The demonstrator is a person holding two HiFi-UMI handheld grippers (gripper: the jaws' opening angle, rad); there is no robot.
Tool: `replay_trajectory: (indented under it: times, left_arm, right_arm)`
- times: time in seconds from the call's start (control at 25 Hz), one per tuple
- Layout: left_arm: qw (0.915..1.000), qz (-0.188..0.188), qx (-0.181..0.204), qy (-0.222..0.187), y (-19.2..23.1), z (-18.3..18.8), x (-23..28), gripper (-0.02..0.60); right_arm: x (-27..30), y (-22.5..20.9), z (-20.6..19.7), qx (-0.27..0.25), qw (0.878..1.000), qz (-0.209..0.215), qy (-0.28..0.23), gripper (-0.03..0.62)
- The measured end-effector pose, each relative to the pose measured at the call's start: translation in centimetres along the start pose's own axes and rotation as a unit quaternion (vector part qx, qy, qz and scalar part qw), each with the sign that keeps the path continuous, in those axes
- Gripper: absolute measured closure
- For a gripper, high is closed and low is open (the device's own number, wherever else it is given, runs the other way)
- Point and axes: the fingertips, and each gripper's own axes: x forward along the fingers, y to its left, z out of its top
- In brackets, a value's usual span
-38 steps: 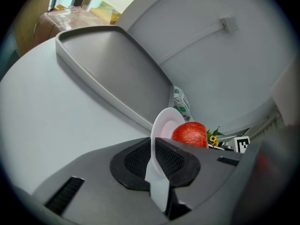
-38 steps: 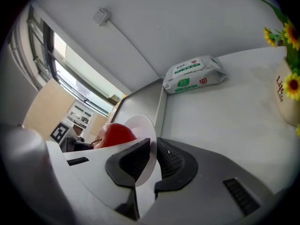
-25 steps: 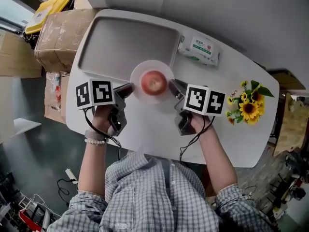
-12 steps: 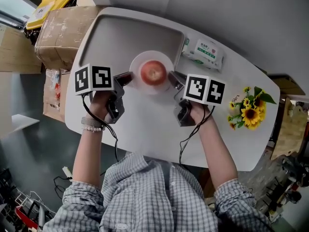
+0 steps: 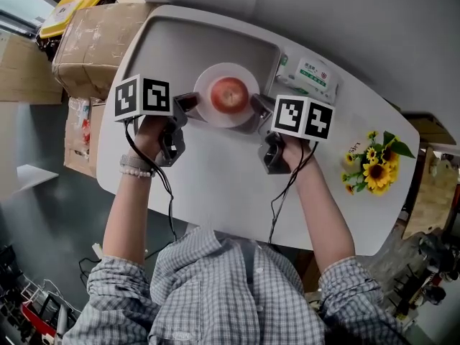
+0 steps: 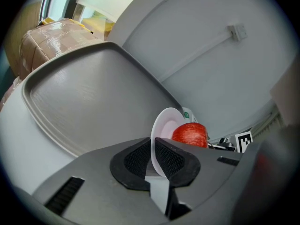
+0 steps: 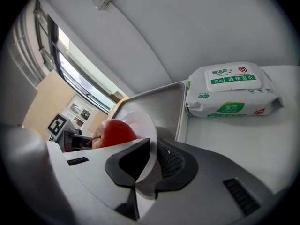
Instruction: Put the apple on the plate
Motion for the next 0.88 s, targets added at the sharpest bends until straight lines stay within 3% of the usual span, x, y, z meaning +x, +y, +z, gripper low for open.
replay_trajectory:
  times: [0.72,0.88]
  left_arm:
    - [0.9989,0.036,0.025,0.012,1.7,0.5,1.4,0.546]
    - [0.9971,0.062,0.041,0.015,2.0,0.5,1.6,0.546]
  right_arm:
    - [1.8,0.1,0.4,-0.076,0.996,-0.038,0.011,0.539]
    - [2.1,0.3,0.3,-0.104,0.994,-0.04,0.017,0.539]
